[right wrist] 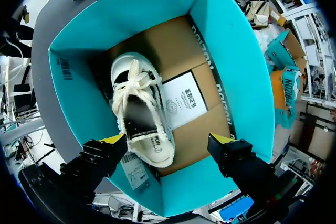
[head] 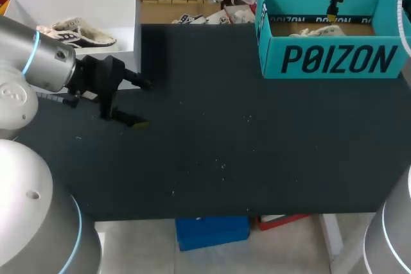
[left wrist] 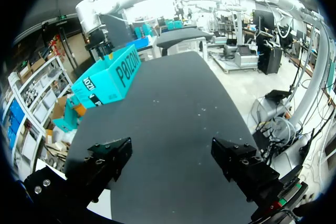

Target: Take the shoe out of the shoebox, open the shoe tongue, remove and reinsert the insole, then place the shoe into the shoebox

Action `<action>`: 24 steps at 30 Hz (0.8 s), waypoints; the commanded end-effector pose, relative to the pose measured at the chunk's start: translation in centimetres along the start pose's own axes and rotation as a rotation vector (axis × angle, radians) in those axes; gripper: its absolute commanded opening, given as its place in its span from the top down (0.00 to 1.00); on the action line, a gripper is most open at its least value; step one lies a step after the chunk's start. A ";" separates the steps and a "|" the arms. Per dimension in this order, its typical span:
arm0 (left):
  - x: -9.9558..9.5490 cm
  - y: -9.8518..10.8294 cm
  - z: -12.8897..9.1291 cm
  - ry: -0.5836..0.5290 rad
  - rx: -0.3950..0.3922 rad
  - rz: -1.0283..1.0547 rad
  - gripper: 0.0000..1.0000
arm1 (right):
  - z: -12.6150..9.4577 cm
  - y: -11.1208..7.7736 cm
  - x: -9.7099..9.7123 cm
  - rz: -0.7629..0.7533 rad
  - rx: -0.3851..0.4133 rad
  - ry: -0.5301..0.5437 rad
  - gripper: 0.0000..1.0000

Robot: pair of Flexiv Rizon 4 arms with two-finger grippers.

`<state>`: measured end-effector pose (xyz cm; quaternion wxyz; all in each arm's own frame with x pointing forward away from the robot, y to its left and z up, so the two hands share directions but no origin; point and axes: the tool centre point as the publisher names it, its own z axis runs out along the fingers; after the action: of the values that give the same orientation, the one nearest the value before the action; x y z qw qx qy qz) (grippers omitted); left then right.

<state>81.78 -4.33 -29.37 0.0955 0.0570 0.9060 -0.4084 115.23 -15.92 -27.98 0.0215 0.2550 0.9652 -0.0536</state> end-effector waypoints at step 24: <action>0.1 0.0 0.1 -0.004 -0.003 0.000 0.00 | -5.4 1.4 17.6 0.533 -0.049 -0.008 0.00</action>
<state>81.78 -4.33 -29.37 0.0955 0.0570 0.9060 -0.4084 101.79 -6.42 -23.37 0.0233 0.4931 0.8692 -0.0284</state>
